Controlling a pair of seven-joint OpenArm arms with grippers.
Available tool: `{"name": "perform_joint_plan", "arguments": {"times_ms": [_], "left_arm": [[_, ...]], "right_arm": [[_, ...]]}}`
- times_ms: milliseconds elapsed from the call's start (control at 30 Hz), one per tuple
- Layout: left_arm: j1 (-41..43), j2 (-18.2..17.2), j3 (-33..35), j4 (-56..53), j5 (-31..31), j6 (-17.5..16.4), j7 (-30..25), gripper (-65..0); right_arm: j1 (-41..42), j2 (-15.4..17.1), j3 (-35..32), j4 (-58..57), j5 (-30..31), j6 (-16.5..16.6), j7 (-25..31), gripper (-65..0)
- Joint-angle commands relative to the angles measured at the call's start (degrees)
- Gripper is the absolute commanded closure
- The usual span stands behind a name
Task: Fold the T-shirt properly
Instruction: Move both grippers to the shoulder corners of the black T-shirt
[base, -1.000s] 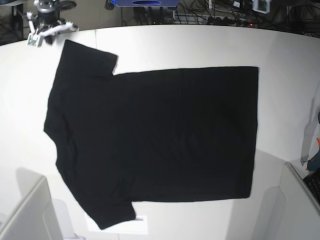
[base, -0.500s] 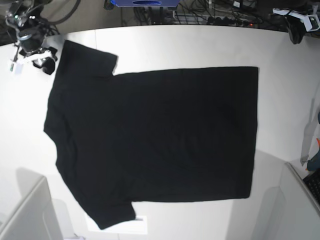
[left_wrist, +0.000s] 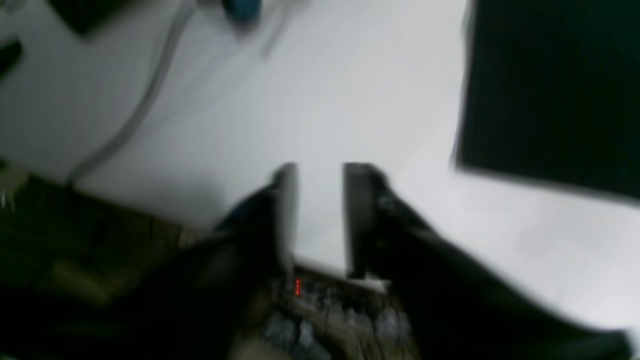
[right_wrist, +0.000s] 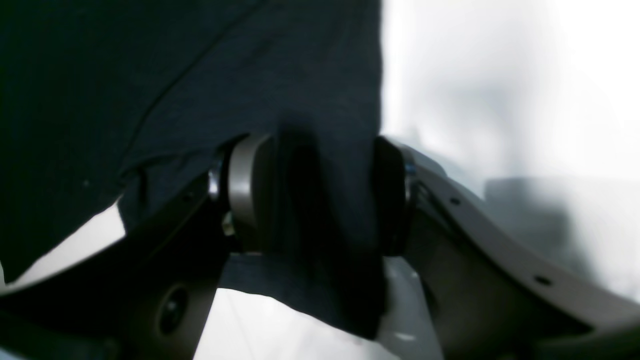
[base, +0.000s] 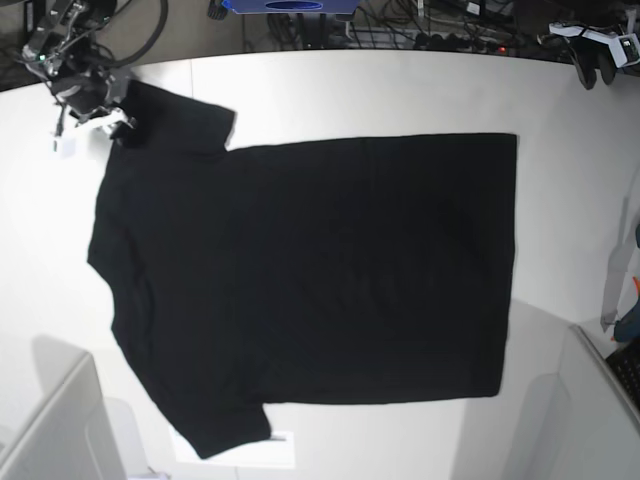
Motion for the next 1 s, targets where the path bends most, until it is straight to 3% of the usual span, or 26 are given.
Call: {"name": "perform_joint_plan", "arguments": {"times_ms": [0,100,200,267,367,700,967], "left_arm": [[-1.22,-0.52,-0.66,0.73,-0.53,-0.11,0.71,-31.6],[-5.44,-0.08,-2.33,0.65,-0.62,-0.38,8.62,-44.3],[-9.93,1.07,-2.60,0.65,-0.71,-0.38,14.34,-51.3],[-12.21,1.94,-2.60,0.73,-0.71,-0.38,16.71,-53.2],[-15.91,2.30,-2.24,0.65,-0.71,-0.38,21.63,-53.6],[-27.95,3.70,0.39,-2.61,-3.34,-0.38,35.87,-52.7],[-33.22,3.88,5.84,-11.57,-3.34,-0.38,36.40,-52.5]], "right_arm": [[-0.88,0.09,-0.20,0.24,-0.25,0.06,-1.15,-30.0],[-1.05,0.09,-0.29,0.24,-0.25,0.06,-0.53,-29.3],[-1.23,0.18,-0.29,0.24,-0.25,0.06,0.87,-28.1],[-1.23,0.18,-0.29,0.24,-0.25,0.06,1.05,-20.4],[-1.23,0.18,-0.29,0.24,-0.07,0.06,0.78,0.0],[-0.88,0.09,-0.38,0.24,-0.07,0.06,0.78,0.0],[-0.88,0.18,-0.38,0.33,0.02,0.06,0.78,0.0]]}}
